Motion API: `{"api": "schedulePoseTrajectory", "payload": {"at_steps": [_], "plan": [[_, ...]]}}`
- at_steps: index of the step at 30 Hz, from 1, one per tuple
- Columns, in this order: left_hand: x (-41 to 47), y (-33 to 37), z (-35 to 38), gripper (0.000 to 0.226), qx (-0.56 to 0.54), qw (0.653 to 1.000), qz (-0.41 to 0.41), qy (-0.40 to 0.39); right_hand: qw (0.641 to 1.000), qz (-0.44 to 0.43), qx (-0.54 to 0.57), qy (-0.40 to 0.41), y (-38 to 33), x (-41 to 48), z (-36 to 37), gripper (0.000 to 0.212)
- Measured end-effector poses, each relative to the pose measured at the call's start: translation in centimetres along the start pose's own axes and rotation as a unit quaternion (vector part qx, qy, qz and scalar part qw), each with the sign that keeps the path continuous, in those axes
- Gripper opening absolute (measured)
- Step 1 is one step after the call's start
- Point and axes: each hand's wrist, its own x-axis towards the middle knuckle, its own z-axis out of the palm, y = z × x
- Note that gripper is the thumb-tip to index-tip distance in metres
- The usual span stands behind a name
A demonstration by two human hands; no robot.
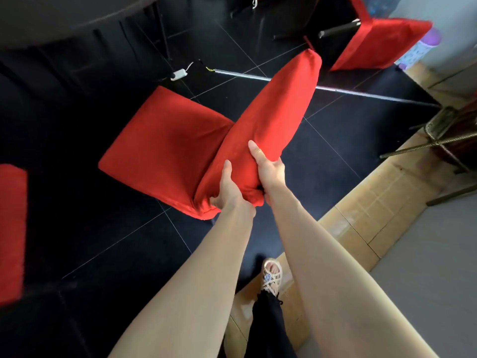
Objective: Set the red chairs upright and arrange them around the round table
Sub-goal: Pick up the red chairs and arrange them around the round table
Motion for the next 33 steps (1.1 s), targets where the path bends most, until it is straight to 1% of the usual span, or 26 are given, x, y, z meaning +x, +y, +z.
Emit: {"api": "schedulePoseTrajectory", "payload": {"at_steps": [2,6,8,17,22,24,27,28,31,33], "plan": [[-0.1,0.3,-0.1,0.104,0.006,1.0,0.0,0.0,1.0,0.005,-0.006,-0.002,-0.1,0.1,0.3,0.084],[0.0,0.5,-0.1,0.111,-0.005,1.0,0.0,-0.002,1.0,0.001,-0.002,-0.006,-0.1,0.3,0.2,0.07],[-0.1,0.6,-0.1,0.111,-0.009,1.0,0.005,0.003,1.0,0.005,-0.004,-0.009,-0.3,0.2,0.2,0.068],[-0.9,0.2,-0.2,0.107,-0.043,0.999,0.019,0.014,0.999,0.023,-0.011,-0.03,-0.7,0.1,0.1,0.073],[-1.5,-0.5,0.4,0.103,-0.072,0.995,0.047,0.043,0.995,0.046,-0.049,-0.07,-1.3,0.3,-0.5,0.079],[-1.7,-1.1,0.7,0.101,-0.081,0.993,0.061,0.059,0.991,0.057,-0.07,-0.098,-1.7,0.6,-1.1,0.072],[-1.8,-1.9,1.4,0.1,-0.101,0.986,0.09,0.094,0.986,0.068,-0.086,-0.129,-2.3,1.5,-2.0,0.055],[-1.8,-2.1,1.6,0.101,-0.108,0.984,0.098,0.103,0.984,0.068,-0.091,-0.137,-2.5,1.8,-2.2,0.054],[-2.2,-3.7,2.4,0.105,-0.136,0.974,0.124,0.133,0.981,0.071,-0.101,-0.152,-3.4,2.8,-2.8,0.067],[-2.5,-4.7,3.2,0.109,-0.16,0.968,0.125,0.148,0.98,0.065,-0.107,-0.157,-4.3,3.5,-3.4,0.072]]}}
